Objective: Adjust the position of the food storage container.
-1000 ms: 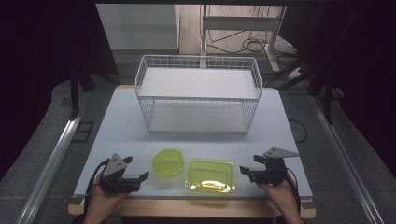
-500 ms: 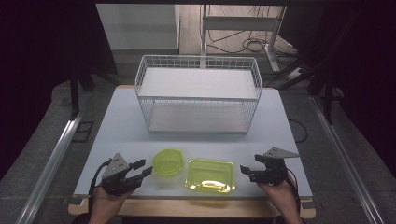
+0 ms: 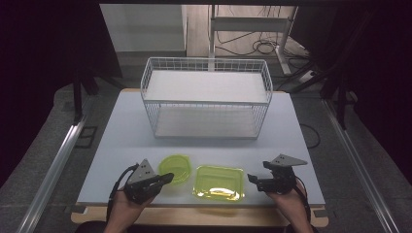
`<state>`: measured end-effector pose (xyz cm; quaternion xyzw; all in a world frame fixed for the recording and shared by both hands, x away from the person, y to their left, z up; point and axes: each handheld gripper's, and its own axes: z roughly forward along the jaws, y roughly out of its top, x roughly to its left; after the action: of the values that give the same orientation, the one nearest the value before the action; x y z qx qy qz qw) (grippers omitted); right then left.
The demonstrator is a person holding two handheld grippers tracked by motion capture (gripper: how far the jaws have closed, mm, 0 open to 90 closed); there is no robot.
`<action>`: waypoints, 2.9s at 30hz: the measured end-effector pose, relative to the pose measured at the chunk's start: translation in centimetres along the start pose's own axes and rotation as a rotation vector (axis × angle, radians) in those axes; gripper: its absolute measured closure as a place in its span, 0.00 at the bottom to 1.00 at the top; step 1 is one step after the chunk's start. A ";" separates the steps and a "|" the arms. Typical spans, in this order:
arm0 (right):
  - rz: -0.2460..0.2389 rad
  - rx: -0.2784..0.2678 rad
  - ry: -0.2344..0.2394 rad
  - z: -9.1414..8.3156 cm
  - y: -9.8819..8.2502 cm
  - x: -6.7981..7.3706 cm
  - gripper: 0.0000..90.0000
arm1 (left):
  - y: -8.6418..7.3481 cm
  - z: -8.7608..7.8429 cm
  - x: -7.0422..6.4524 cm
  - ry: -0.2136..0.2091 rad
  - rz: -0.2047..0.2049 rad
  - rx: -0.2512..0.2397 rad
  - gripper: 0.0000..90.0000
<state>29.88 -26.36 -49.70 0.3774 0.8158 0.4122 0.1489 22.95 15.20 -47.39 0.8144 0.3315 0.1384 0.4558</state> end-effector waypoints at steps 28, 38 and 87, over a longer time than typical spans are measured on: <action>-0.032 0.027 -0.016 0.2 -0.1 0.1 0.20 | 4.0 7.9 -0.5 0.018 0.048 0.185 1.00; -0.037 0.038 -0.015 0.3 -0.1 0.1 0.20 | 3.5 6.8 0.7 0.035 0.011 0.187 1.00; -0.022 0.065 -0.008 -0.2 0.2 0.4 0.43 | 0.0 0.6 3.9 0.076 -0.090 0.133 0.99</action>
<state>29.57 -26.07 -49.33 0.3746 0.8322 0.3825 0.1442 26.15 17.43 -47.98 0.8213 0.3935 0.1260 0.3934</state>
